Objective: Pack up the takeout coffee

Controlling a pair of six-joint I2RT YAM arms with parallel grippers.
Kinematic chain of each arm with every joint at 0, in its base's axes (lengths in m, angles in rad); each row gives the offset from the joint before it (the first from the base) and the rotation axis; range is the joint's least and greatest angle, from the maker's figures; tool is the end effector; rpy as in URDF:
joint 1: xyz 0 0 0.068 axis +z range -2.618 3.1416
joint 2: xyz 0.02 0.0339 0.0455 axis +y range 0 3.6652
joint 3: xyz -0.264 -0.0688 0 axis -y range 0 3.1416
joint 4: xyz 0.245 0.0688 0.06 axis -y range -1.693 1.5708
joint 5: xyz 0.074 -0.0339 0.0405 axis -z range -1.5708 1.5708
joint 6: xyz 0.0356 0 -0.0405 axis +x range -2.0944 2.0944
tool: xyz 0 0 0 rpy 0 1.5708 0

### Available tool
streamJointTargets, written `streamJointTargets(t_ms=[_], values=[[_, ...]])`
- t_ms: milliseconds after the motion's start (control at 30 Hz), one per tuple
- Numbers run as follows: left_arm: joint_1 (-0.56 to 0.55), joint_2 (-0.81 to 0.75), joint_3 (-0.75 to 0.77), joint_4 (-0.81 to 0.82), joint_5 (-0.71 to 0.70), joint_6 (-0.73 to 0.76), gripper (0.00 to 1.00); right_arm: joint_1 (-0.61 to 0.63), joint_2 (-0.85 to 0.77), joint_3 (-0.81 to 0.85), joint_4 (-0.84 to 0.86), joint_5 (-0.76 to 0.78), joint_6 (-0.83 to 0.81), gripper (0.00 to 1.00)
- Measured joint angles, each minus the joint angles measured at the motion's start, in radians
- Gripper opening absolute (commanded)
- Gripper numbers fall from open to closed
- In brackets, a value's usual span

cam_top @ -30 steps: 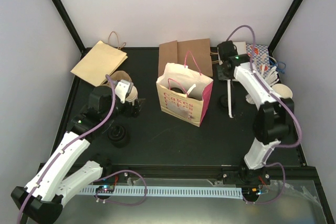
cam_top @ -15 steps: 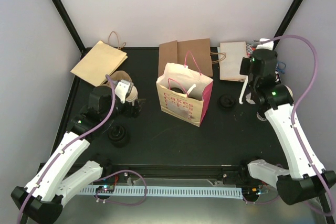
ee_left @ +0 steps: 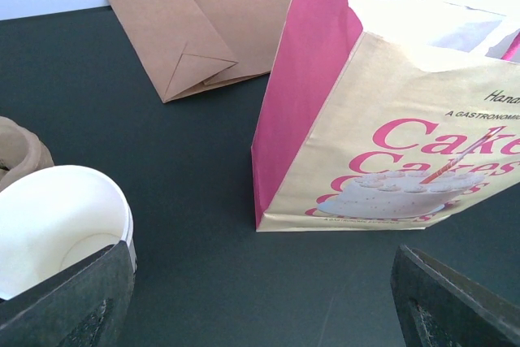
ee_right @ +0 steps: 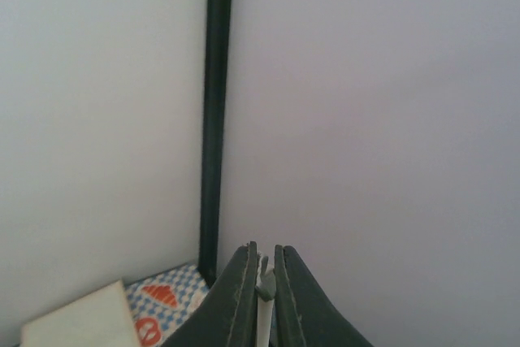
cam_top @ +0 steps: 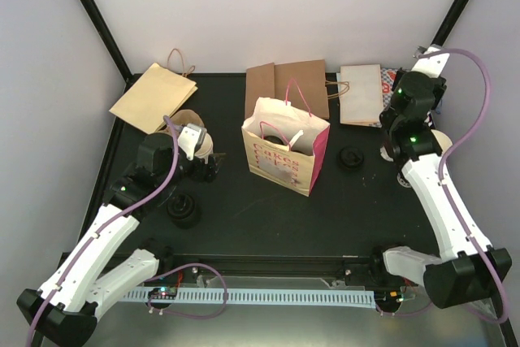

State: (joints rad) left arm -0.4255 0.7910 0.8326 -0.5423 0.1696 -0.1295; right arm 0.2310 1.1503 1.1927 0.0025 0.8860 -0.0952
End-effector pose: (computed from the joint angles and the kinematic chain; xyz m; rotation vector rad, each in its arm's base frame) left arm 0.1545 -0.0766 0.3190 0.4147 2.0632 -0.5131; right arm 0.2505 0.0306 0.4292 0.4603 1.5009 -0.5659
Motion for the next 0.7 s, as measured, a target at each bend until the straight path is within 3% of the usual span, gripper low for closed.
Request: streamJointTargets(t_ms=[400, 700], values=[[0.0, 0.0, -0.004, 0.002, 0.005, 0.0, 0.89, -0.119, 0.144, 0.0, 0.228, 0.027, -0.031, 0.09], [0.0, 0.001, -0.004, 0.01, 0.017, 0.0, 0.89, -0.133, 0.209, -0.137, 0.359, 0.029, -0.029, 0.1]])
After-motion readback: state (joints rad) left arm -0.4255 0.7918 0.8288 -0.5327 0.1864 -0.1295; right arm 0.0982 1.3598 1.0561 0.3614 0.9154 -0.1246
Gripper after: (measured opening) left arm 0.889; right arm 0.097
